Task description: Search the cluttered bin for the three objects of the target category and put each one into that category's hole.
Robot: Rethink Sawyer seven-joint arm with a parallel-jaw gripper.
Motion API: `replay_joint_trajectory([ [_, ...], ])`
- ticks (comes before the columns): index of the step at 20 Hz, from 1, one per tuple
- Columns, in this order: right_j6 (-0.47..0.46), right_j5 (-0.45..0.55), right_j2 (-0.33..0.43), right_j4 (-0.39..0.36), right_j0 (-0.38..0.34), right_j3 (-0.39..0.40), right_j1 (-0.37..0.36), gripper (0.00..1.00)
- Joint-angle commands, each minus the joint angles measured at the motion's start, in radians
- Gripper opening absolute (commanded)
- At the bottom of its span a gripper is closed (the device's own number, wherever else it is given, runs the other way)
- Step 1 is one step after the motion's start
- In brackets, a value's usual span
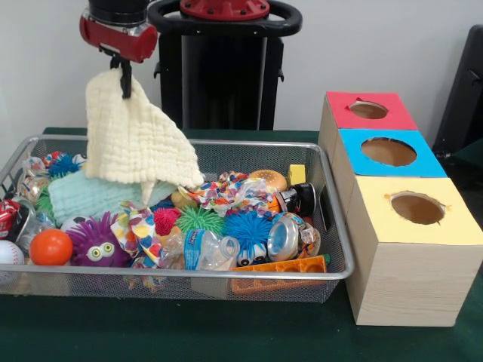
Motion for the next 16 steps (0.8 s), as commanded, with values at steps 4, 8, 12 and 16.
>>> replay_joint_trajectory([
  [4,-0.105,-0.036,0.106,-0.088,-0.019,-0.031,0.071,0.00],
  [8,-0.109,-0.063,0.121,-0.102,-0.043,-0.029,0.080,0.00],
  [12,-0.122,-0.079,0.152,-0.111,-0.079,-0.024,0.080,0.00],
  [16,-0.130,-0.078,0.184,-0.119,-0.107,-0.013,0.079,1.00],
])
